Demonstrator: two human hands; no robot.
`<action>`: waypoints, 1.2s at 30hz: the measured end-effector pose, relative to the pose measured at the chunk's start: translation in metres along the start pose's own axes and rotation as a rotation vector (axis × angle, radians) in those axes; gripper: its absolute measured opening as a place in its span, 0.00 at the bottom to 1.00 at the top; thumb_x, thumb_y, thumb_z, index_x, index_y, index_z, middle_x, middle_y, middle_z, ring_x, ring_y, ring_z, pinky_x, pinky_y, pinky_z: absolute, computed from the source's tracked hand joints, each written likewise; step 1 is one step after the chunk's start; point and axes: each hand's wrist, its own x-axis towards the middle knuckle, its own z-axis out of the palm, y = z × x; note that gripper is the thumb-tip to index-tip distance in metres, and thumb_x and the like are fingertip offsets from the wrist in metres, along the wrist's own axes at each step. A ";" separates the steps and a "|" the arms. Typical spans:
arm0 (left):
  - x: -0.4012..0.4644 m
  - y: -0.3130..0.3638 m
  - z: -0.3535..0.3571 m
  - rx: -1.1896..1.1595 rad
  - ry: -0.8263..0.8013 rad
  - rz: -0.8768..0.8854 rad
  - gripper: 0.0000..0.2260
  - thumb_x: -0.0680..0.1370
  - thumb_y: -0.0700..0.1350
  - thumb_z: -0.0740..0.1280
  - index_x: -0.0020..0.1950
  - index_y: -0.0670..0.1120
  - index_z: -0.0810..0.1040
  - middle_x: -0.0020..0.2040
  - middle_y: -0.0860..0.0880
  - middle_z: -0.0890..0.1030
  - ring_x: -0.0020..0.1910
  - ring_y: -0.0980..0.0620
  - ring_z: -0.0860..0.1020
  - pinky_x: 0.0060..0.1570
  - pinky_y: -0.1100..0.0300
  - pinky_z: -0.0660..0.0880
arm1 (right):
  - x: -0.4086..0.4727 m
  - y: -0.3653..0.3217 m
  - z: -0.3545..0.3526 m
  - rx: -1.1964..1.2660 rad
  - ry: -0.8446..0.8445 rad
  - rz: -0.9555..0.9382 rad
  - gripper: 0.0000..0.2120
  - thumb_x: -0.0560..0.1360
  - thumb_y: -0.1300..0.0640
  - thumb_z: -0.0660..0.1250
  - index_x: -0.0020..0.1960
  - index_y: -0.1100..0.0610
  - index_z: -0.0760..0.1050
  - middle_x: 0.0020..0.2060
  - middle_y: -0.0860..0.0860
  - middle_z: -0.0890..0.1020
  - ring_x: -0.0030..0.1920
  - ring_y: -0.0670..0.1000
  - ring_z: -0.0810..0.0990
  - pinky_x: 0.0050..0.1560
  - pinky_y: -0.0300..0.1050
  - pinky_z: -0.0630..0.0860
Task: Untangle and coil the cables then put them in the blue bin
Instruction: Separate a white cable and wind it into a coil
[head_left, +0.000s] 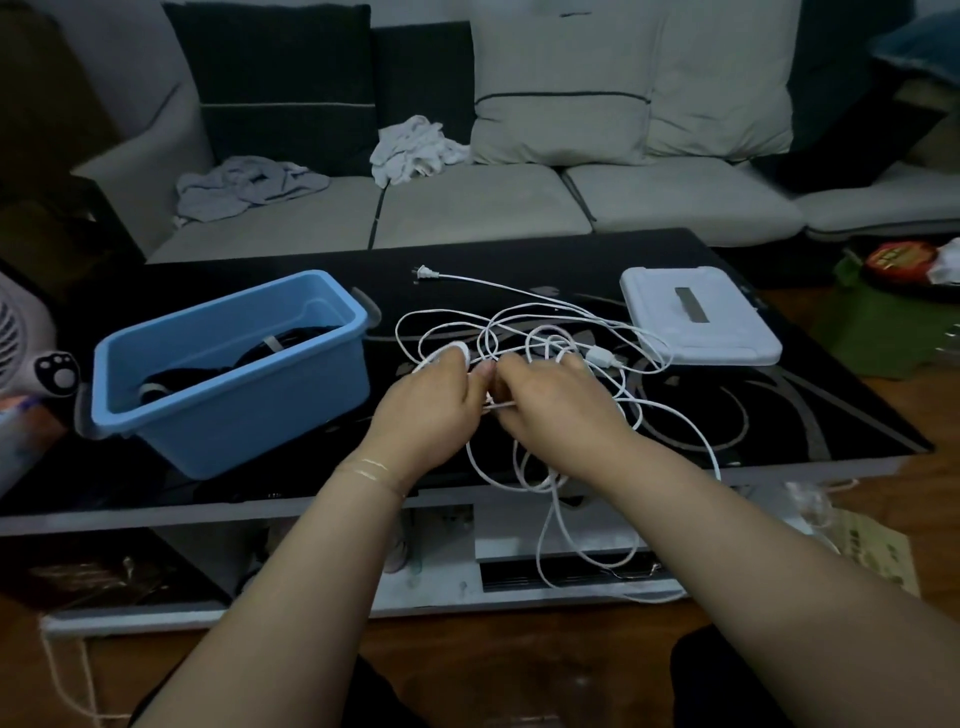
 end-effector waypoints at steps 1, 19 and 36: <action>0.000 -0.001 0.000 -0.014 -0.045 0.007 0.21 0.79 0.64 0.49 0.46 0.48 0.69 0.45 0.49 0.80 0.46 0.44 0.78 0.40 0.51 0.70 | 0.000 0.004 0.000 -0.008 0.004 0.001 0.08 0.75 0.53 0.62 0.50 0.51 0.63 0.44 0.51 0.80 0.49 0.56 0.76 0.50 0.49 0.57; 0.004 -0.019 -0.028 -1.328 0.284 -0.260 0.20 0.85 0.51 0.50 0.46 0.41 0.75 0.22 0.55 0.61 0.19 0.58 0.57 0.20 0.66 0.56 | 0.008 0.082 -0.004 0.204 -0.331 0.363 0.31 0.71 0.31 0.62 0.71 0.38 0.60 0.57 0.45 0.79 0.55 0.50 0.78 0.47 0.44 0.68; 0.002 -0.020 -0.026 -1.092 0.168 -0.275 0.18 0.83 0.49 0.57 0.40 0.44 0.80 0.22 0.54 0.63 0.21 0.54 0.64 0.23 0.65 0.62 | 0.015 0.032 -0.023 -0.074 0.062 0.366 0.27 0.79 0.43 0.58 0.75 0.49 0.57 0.65 0.53 0.74 0.59 0.59 0.76 0.42 0.48 0.68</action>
